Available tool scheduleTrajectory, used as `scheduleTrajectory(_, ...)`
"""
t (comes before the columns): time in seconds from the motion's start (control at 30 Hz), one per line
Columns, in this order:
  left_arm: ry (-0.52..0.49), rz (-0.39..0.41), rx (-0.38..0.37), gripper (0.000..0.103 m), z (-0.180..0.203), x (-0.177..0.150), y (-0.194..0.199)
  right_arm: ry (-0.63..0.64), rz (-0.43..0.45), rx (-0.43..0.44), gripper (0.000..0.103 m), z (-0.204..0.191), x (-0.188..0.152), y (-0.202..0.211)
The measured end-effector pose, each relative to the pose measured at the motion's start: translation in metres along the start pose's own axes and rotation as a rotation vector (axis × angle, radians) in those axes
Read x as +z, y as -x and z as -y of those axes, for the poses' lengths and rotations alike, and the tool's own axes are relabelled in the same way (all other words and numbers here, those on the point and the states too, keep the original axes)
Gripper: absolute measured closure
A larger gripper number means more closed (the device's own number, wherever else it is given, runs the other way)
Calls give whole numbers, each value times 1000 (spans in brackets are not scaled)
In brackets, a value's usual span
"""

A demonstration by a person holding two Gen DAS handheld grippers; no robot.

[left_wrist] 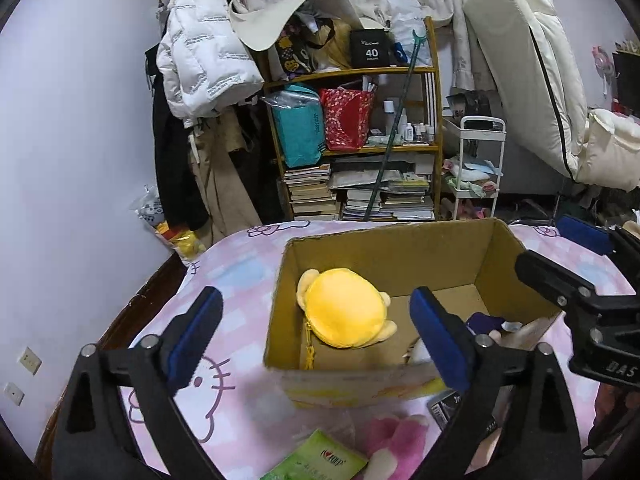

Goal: Organize soft objects
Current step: 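Move both tools back toward the remaining items beside the box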

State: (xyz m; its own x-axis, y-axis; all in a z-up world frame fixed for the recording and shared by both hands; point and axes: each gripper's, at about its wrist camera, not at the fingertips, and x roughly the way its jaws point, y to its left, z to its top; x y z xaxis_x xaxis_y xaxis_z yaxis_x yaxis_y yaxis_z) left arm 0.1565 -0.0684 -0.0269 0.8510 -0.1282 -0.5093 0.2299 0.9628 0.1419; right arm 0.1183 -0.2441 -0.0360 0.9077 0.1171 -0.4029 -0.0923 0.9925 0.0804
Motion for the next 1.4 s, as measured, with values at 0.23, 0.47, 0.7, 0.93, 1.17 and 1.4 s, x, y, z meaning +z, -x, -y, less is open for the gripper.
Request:
scheduleTrajectory(0.23,27,-3,16,6,-14,-1,19,-2,-2,-9,3,-3,-1,16)
scheduleTrajectory(0.47,52,-22,20,5,-30,-3,39,8,3,-21,2,-11,1,42)
scheduleTrajectory(0.7,61,-56,21,5,-39,-16,61,4,3,-38,2,-16,-1,65)
scheduleTrajectory(0.93,52,-31,59,5,-41,-25,93,10,12,-67,2,-21,-3,83)
scheduleTrajectory(1.17,80,-56,75,5,-53,-36,107,5,-5,-79,2,-21,-10,93)
scheduleTrajectory(1.4,100,-86,72,5,-57,-42,103,-10,-14,-84,2,-21,-14,97)
